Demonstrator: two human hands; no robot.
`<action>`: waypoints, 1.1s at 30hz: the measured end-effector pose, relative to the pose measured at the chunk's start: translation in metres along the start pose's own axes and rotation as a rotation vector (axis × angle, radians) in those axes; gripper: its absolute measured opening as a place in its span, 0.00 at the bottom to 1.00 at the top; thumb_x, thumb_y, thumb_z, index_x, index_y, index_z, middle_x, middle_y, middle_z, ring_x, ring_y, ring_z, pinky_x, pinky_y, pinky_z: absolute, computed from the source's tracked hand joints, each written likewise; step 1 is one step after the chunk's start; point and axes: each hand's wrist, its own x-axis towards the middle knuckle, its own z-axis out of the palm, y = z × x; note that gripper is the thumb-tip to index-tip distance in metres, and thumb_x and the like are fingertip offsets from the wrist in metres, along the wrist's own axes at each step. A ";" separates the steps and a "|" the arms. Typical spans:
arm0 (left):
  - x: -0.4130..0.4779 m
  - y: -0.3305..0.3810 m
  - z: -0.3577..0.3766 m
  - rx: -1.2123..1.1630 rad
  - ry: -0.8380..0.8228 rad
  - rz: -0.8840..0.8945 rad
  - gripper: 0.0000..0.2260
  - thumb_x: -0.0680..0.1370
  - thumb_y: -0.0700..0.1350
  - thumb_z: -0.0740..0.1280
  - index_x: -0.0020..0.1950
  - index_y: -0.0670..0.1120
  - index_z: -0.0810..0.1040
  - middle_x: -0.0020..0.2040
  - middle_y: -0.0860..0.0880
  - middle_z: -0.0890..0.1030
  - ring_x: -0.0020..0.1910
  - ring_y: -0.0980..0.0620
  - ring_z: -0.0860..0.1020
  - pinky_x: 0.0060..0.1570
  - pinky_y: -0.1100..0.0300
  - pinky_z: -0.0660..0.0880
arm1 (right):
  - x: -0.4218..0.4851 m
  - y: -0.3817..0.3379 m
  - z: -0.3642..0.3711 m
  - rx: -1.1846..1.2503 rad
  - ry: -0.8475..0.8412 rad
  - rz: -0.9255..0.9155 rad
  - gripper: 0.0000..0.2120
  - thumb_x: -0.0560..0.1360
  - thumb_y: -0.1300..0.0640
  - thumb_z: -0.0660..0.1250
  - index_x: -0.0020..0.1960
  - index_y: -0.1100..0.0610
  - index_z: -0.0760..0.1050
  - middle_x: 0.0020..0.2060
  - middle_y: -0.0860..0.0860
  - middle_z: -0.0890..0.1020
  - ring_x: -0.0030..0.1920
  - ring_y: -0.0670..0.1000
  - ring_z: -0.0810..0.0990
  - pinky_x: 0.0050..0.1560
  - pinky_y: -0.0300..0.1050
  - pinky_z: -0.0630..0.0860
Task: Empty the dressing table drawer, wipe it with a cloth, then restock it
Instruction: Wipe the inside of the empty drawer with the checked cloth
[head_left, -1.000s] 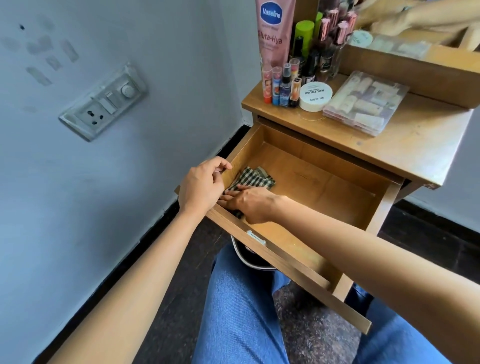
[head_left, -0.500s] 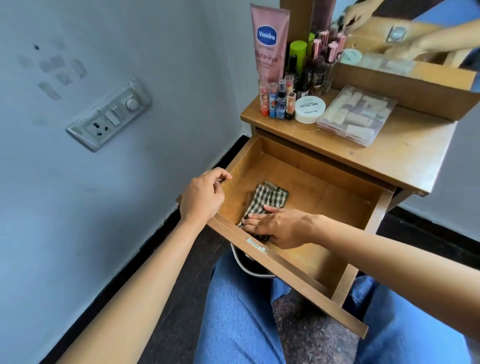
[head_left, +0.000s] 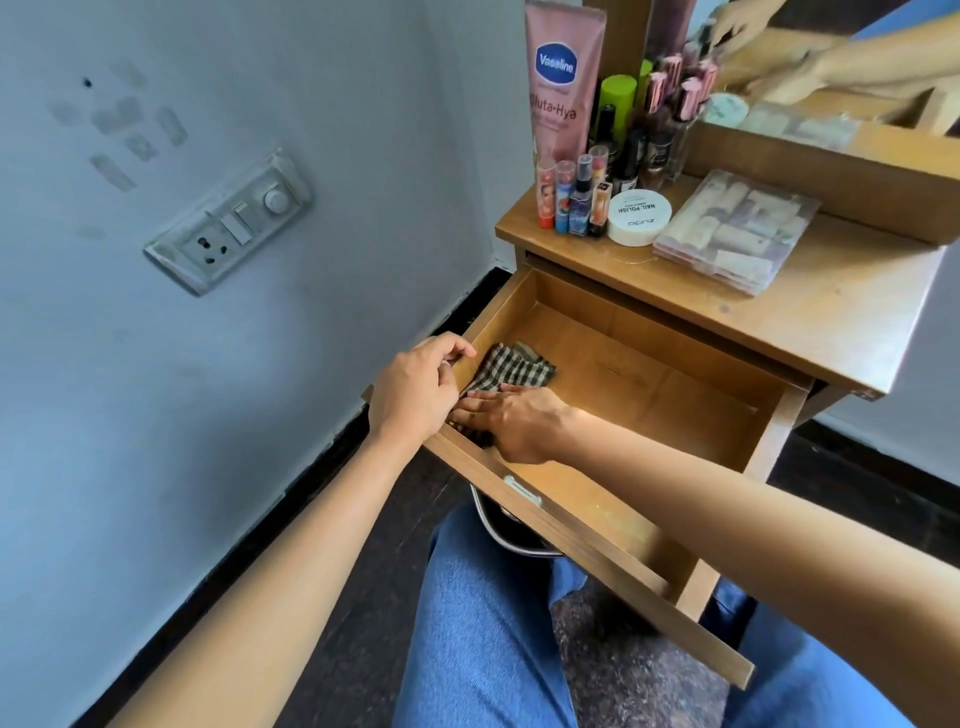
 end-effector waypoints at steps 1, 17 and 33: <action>0.000 -0.001 0.000 0.001 -0.002 0.007 0.15 0.77 0.37 0.60 0.52 0.57 0.78 0.53 0.56 0.82 0.45 0.54 0.81 0.35 0.64 0.74 | -0.002 0.003 -0.004 -0.016 -0.005 0.026 0.32 0.77 0.61 0.53 0.78 0.46 0.48 0.78 0.46 0.51 0.77 0.47 0.48 0.77 0.51 0.51; 0.003 0.002 0.000 -0.038 0.032 -0.025 0.15 0.77 0.37 0.60 0.51 0.56 0.79 0.51 0.56 0.83 0.45 0.55 0.81 0.36 0.65 0.71 | 0.002 0.007 -0.014 0.109 -0.082 -0.006 0.32 0.77 0.60 0.55 0.79 0.50 0.50 0.78 0.50 0.54 0.78 0.49 0.48 0.77 0.53 0.43; 0.002 0.001 -0.002 -0.051 0.011 -0.002 0.15 0.77 0.36 0.60 0.50 0.56 0.79 0.50 0.57 0.83 0.46 0.57 0.81 0.39 0.64 0.77 | -0.040 0.001 -0.019 0.029 -0.191 -0.100 0.29 0.79 0.61 0.55 0.78 0.51 0.53 0.77 0.50 0.55 0.77 0.49 0.51 0.77 0.50 0.48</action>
